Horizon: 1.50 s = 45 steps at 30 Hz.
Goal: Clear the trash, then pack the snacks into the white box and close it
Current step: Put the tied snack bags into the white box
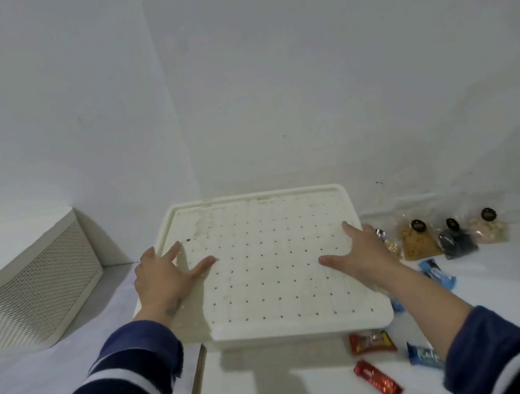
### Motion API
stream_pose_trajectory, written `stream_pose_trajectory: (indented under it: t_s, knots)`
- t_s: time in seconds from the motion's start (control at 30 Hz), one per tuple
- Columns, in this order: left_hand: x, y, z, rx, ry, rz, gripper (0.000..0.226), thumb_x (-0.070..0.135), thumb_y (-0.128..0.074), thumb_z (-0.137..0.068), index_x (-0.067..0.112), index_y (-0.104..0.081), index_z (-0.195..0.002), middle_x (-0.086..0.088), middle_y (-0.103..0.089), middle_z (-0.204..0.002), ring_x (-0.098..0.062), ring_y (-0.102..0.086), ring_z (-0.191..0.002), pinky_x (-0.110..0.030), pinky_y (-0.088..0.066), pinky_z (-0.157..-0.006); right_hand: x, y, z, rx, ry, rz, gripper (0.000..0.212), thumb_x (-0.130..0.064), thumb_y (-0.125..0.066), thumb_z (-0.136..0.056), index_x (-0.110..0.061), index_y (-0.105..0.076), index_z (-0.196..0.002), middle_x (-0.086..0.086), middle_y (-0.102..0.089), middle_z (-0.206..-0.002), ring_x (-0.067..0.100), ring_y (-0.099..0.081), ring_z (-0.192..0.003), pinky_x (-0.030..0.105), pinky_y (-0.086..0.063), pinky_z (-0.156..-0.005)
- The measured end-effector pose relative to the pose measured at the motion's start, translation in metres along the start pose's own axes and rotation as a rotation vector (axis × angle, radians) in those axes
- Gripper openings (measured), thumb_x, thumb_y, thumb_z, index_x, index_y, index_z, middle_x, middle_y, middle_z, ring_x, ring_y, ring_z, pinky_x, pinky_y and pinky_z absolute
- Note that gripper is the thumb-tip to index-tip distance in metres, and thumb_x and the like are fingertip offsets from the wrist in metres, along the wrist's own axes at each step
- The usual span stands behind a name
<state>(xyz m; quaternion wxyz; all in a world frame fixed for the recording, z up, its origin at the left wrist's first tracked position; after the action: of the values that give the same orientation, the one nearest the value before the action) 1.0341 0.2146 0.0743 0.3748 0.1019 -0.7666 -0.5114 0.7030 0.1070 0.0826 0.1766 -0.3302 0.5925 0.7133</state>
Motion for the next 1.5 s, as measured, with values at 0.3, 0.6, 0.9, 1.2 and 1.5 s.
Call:
stream_pose_trajectory:
  t_s: [0.3,0.6,0.9,1.2,1.5]
  knots:
    - [-0.129,0.051,0.118,-0.016,-0.055,0.02,0.092,0.077,-0.059,-0.065,0.032,-0.037,-0.142,-0.01,-0.023,-0.152,-0.034,-0.023,-0.136,-0.053,-0.03,-0.107,-0.022,-0.087,0.162,-0.021,-0.097,0.004,0.102,-0.041,-0.074,-0.078,-0.027,-0.007,-0.153,0.008,0.003,-0.158,0.03,-0.006,-0.147,0.039,-0.022,-0.116]
    - [-0.234,0.037,0.178,-0.2,0.045,-0.028,0.092,0.072,-0.064,-0.066,0.029,-0.037,-0.143,-0.015,-0.023,-0.15,-0.039,-0.025,-0.136,-0.051,-0.032,-0.108,-0.013,-0.176,0.223,-0.161,-0.189,0.027,0.101,-0.033,-0.077,-0.077,-0.027,-0.01,-0.152,0.009,-0.006,-0.155,0.03,-0.018,-0.143,0.04,-0.027,-0.114]
    - [-0.25,-0.005,0.163,-0.346,0.079,-0.117,0.085,0.069,-0.065,-0.069,0.03,-0.04,-0.14,-0.015,-0.027,-0.145,-0.037,-0.029,-0.132,-0.048,-0.041,-0.099,0.022,-0.224,0.192,-0.317,-0.301,0.113,0.104,-0.04,-0.076,-0.075,-0.026,-0.007,-0.153,0.011,-0.011,-0.156,0.031,-0.021,-0.144,0.042,-0.033,-0.114]
    - [-0.246,-0.042,0.14,-0.461,0.045,-0.256,0.081,0.073,-0.059,-0.07,0.031,-0.041,-0.137,-0.014,-0.039,-0.129,-0.036,-0.036,-0.123,-0.046,-0.04,-0.099,0.041,-0.229,0.155,-0.349,-0.282,0.286,0.099,-0.049,-0.071,-0.077,-0.026,-0.01,-0.152,0.011,-0.025,-0.147,0.03,-0.024,-0.137,0.04,-0.034,-0.109]
    - [-0.228,-0.034,0.139,-0.513,0.023,-0.266,0.08,0.063,-0.056,-0.081,0.031,-0.026,-0.147,-0.013,-0.015,-0.156,-0.034,-0.022,-0.14,-0.047,-0.029,-0.112,0.035,-0.212,0.156,-0.362,-0.241,0.322,0.083,-0.046,-0.063,-0.085,-0.026,-0.017,-0.15,0.009,-0.01,-0.157,0.03,-0.012,-0.144,0.045,-0.029,-0.114]
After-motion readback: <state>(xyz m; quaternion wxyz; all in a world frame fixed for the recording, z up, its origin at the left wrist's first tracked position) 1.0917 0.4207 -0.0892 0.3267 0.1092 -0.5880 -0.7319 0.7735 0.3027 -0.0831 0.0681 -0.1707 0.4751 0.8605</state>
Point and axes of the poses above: each hand's wrist, its own z-axis away from the middle knuckle, its own y-axis out of the back of the hand, x = y × z, the point moved 4 cm from there along -z, towards the middle knuckle
